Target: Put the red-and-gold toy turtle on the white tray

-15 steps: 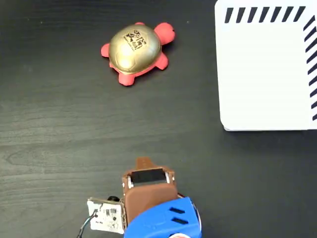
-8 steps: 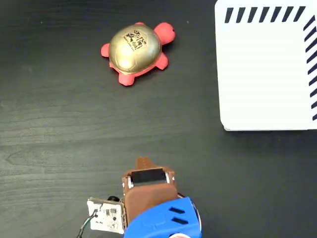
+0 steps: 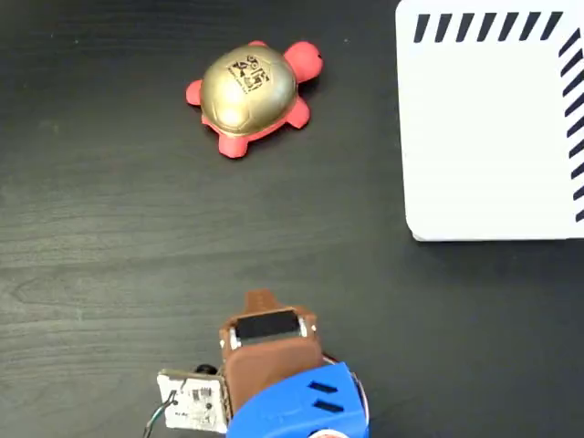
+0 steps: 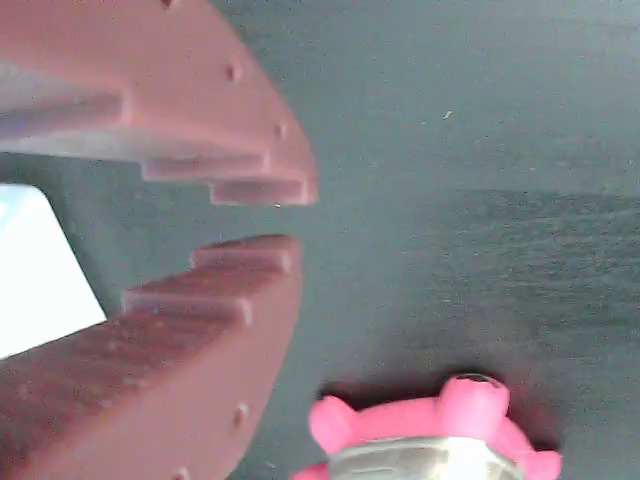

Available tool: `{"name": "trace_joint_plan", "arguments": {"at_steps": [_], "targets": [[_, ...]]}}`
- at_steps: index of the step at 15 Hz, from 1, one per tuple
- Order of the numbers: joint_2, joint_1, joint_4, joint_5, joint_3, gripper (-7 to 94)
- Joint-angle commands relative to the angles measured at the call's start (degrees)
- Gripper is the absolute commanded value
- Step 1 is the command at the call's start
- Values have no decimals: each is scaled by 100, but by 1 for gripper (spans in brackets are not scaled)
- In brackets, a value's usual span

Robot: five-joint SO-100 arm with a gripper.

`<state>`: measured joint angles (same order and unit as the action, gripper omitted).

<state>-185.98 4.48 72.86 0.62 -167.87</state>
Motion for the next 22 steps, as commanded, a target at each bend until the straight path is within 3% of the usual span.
{"name": "trace_joint_plan", "arguments": {"at_steps": [1,3,5,8,13,22], "targets": [[-35,53,70,62,62,0],[378,44,-185,88,79,0],[1441,-9,-1072,97,439,0],[3937,-299,-1292,-448,2417,0],[7260,-483,-334,-1714,5889,0],[11188,-756,1125,-2646,10907,0]]}}
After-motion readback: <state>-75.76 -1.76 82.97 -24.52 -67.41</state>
